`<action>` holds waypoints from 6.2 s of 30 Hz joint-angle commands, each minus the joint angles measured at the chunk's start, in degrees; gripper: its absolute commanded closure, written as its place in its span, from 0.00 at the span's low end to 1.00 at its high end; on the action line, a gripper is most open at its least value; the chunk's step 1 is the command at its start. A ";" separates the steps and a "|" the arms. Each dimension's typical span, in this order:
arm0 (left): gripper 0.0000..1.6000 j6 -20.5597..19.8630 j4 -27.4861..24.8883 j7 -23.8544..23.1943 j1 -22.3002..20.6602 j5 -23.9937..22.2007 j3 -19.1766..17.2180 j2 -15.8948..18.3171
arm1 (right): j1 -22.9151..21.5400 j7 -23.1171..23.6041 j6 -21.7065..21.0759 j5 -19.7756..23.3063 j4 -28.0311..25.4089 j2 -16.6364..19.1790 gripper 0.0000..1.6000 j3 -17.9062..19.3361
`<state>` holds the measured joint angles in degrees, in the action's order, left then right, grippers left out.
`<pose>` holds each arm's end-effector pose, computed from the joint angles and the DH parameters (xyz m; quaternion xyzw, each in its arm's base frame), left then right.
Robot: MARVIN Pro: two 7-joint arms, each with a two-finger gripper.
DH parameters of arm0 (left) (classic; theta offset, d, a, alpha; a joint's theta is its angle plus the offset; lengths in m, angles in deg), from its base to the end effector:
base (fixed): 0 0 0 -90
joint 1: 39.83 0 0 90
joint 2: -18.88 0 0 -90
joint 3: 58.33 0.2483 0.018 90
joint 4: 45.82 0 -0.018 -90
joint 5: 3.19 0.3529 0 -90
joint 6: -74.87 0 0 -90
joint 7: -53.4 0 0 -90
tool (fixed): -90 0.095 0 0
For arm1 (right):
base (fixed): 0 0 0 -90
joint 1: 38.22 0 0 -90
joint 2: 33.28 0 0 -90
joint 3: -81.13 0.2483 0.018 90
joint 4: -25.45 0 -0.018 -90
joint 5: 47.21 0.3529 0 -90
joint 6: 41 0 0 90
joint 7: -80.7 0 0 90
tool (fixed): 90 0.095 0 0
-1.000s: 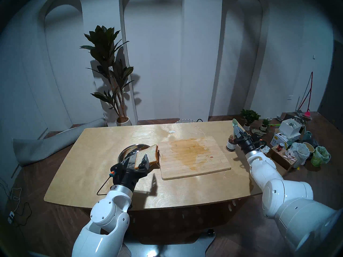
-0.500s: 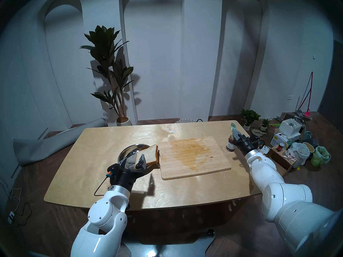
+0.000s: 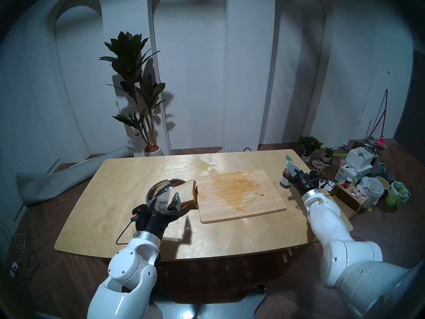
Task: Spread jam over the slice of bread with the knife
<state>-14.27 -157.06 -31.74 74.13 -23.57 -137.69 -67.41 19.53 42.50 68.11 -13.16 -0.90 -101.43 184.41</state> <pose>0.3543 -0.0668 -0.2766 0.7249 0.0933 0.6629 0.1623 0.4979 -0.2260 -0.3388 -0.6403 0.0352 -0.7374 0.2122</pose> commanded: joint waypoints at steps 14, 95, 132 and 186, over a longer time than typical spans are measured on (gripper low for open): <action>0.00 1.32 -2.67 -0.39 1.38 -0.72 -0.89 0.00 | 3.82 -2.09 -0.94 -5.56 -15.24 2.43 1.00 -3.29; 0.00 2.20 -2.95 -0.24 2.47 -1.32 -0.60 -0.37 | -2.72 10.41 19.02 -12.88 -6.75 5.37 1.00 -6.18; 0.00 2.91 -3.06 -1.26 1.54 -2.90 -1.82 -0.38 | 3.11 16.56 11.38 -1.23 -25.13 -0.86 1.00 -6.44; 0.00 -6.77 -3.41 -3.43 -0.96 2.26 -8.99 7.67 | 11.66 -16.70 -31.49 39.45 -31.79 -30.51 1.00 -14.45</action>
<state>-20.25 -159.17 -34.34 74.73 -21.36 -146.30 -60.91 32.60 29.25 40.08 22.13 -31.50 -128.62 170.88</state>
